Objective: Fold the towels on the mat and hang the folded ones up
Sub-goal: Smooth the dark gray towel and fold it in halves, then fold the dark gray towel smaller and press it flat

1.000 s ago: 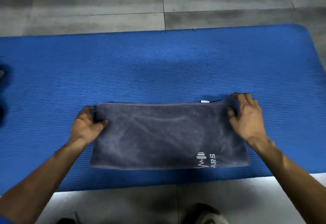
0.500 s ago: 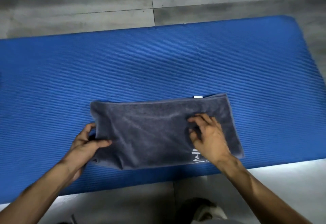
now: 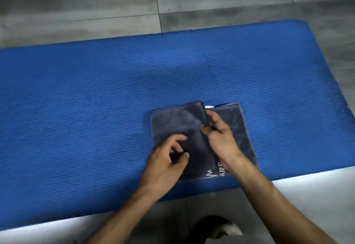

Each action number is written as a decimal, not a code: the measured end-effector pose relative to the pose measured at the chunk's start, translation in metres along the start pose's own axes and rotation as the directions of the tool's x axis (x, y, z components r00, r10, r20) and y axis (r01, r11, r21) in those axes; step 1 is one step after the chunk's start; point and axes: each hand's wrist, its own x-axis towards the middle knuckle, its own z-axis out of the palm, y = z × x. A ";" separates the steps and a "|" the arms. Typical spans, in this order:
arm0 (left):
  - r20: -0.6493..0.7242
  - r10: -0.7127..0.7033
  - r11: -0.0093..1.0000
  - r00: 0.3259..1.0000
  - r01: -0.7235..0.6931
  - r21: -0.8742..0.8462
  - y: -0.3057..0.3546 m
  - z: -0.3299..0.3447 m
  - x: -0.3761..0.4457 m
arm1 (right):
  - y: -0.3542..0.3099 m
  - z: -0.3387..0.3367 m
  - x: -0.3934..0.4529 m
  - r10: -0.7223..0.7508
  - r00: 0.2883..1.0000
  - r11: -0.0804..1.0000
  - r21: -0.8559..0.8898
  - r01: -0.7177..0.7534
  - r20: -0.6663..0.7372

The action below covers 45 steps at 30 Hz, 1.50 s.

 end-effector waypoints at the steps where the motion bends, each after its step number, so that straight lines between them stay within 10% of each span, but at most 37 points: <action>1: -0.017 0.025 0.998 1.000 -0.024 0.056 -0.005 -0.001 0.000 | 0.003 -0.012 0.002 -0.023 0.999 0.999 -0.046 0.021 -0.026; 13: 0.138 0.033 0.910 0.990 -0.087 0.406 -0.049 0.028 -0.009 | 0.029 -0.108 0.020 -0.130 0.988 0.917 -0.389 0.087 -0.086; 27: 0.237 -0.280 0.955 0.930 0.294 -0.027 -0.031 0.031 -0.001 | 0.036 -0.101 -0.007 -0.116 0.959 0.683 -0.722 -0.111 -0.258; 29: 0.297 -0.301 0.917 0.906 0.361 -0.172 -0.017 0.022 0.004 | 0.031 -0.093 -0.025 -0.303 0.941 0.574 -0.817 0.056 -0.148; 32: 0.312 -0.219 0.880 0.924 0.326 -0.347 0.012 0.009 0.009 | 0.003 -0.067 -0.064 -0.304 0.922 0.764 -0.517 0.386 0.239; 35: 0.285 -0.164 0.861 0.944 0.279 -0.426 0.038 -0.006 0.021 | -0.011 -0.043 -0.076 -0.339 0.814 0.681 -0.474 0.559 0.472; 40: 0.391 -0.072 0.810 0.917 0.283 -0.513 0.074 -0.031 0.051 | -0.035 -0.035 -0.055 -0.482 0.859 0.604 -0.644 0.470 0.175; 45: 0.408 0.022 0.948 0.913 0.110 -0.298 0.119 -0.048 0.076 | -0.093 -0.051 -0.056 -0.457 0.885 0.759 -0.478 0.442 0.092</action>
